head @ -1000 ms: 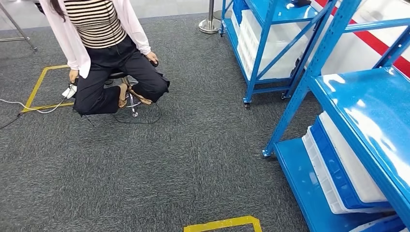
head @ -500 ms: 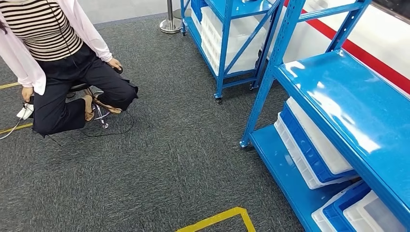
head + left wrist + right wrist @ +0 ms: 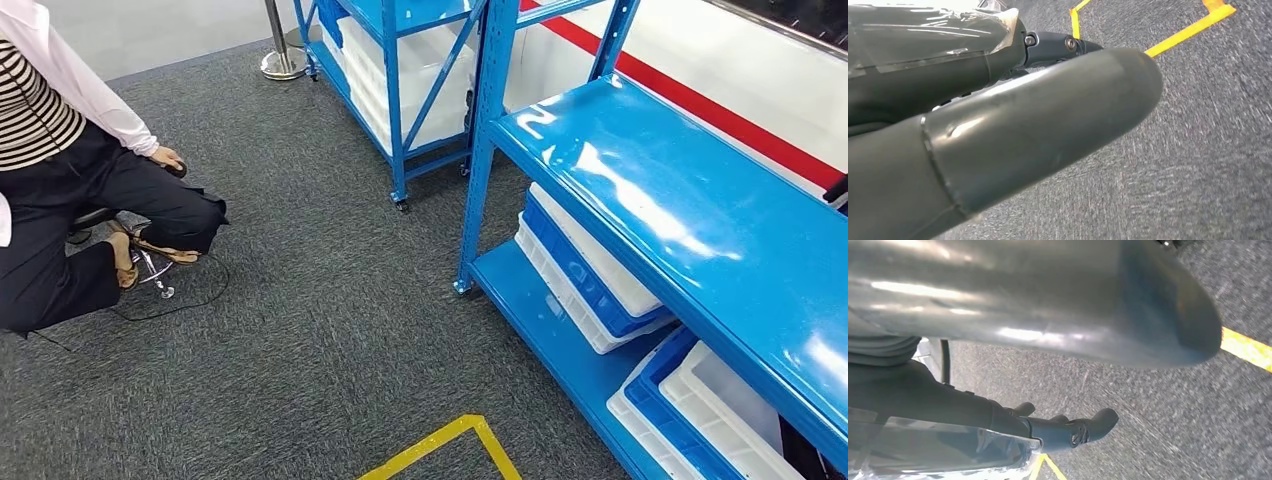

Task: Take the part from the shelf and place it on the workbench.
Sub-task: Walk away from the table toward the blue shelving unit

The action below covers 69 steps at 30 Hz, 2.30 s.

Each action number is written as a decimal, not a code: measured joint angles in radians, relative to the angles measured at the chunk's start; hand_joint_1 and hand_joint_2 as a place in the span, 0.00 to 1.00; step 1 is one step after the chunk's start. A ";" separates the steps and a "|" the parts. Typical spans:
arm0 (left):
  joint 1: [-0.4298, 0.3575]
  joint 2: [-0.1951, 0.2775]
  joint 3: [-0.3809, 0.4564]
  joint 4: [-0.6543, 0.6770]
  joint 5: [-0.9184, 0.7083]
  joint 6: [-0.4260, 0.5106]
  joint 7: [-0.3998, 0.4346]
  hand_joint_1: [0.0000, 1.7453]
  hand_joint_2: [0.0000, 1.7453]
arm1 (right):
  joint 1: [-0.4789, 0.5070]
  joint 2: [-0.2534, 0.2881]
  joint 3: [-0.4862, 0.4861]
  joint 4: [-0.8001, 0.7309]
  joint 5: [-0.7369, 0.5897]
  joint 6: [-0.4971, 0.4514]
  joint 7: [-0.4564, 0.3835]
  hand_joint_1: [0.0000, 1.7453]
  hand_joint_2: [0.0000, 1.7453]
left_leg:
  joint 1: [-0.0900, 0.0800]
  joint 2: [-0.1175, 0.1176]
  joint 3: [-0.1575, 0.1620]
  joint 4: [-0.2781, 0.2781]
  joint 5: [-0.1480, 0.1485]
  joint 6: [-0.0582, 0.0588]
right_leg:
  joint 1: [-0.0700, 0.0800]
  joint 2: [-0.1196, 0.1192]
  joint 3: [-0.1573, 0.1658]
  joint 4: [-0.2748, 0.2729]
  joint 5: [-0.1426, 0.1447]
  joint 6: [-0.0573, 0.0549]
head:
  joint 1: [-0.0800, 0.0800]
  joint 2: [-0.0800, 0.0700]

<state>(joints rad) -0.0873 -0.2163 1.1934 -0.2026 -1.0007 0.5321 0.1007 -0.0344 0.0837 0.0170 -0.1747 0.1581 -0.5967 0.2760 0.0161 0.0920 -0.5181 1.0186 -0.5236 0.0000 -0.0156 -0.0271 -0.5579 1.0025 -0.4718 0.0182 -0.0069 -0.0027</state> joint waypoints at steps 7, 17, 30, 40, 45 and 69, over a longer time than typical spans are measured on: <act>0.003 -0.002 0.003 0.000 0.013 0.008 0.001 0.00 0.00 | 0.001 0.000 0.002 0.000 0.016 -0.001 -0.003 0.00 0.00 | 0.004 -0.096 -0.131 0.243 -0.080 -0.005 | 0.001 0.077 0.012 -0.001 0.005 -0.017 | -0.007 0.000; 0.001 -0.008 0.013 0.000 0.030 0.027 0.005 0.00 0.00 | -0.004 -0.001 0.016 0.000 0.051 -0.002 -0.006 0.00 0.00 | 0.000 -0.109 -0.032 -0.016 0.052 0.045 | 0.005 0.077 -0.049 0.086 -0.040 0.012 | -0.002 0.000; -0.002 -0.014 0.019 0.000 0.031 0.028 0.000 0.00 0.00 | -0.007 -0.005 0.028 0.001 0.058 -0.005 -0.005 0.00 0.00 | -0.007 0.015 -0.008 -0.009 0.026 0.007 | 0.001 -0.022 0.015 -0.007 -0.005 0.008 | 0.000 0.000; 0.001 -0.010 0.028 0.000 0.033 0.022 -0.008 0.00 0.00 | -0.006 -0.004 0.028 0.001 0.057 -0.010 -0.005 0.00 0.00 | 0.010 -0.132 -0.054 0.081 0.008 -0.007 | 0.000 0.104 0.019 -0.003 0.004 -0.014 | -0.003 0.000; 0.000 -0.010 0.029 0.000 0.034 0.018 -0.012 0.00 0.00 | -0.006 -0.004 0.028 0.001 0.056 -0.010 -0.005 0.00 0.00 | 0.005 -0.139 -0.022 -0.007 0.036 0.016 | 0.001 0.138 -0.008 0.003 0.007 0.014 | -0.003 0.000; 0.003 0.002 0.029 -0.001 0.041 0.052 -0.133 0.00 0.00 | -0.003 -0.001 0.021 0.001 0.031 -0.021 -0.005 0.00 0.00 | 0.007 -0.103 -0.104 0.197 -0.053 -0.008 | -0.007 0.088 0.013 0.002 0.002 -0.007 | -0.007 0.000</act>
<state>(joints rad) -0.0842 -0.2138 1.2226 -0.2038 -0.9602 0.5837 -0.0324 -0.0378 0.0830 0.0382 -0.1740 0.1895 -0.6175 0.2709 0.0230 -0.0110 -0.6226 1.2160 -0.5764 -0.0085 -0.0223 0.0609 -0.5450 1.0042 -0.4699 0.0112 -0.0135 -0.0027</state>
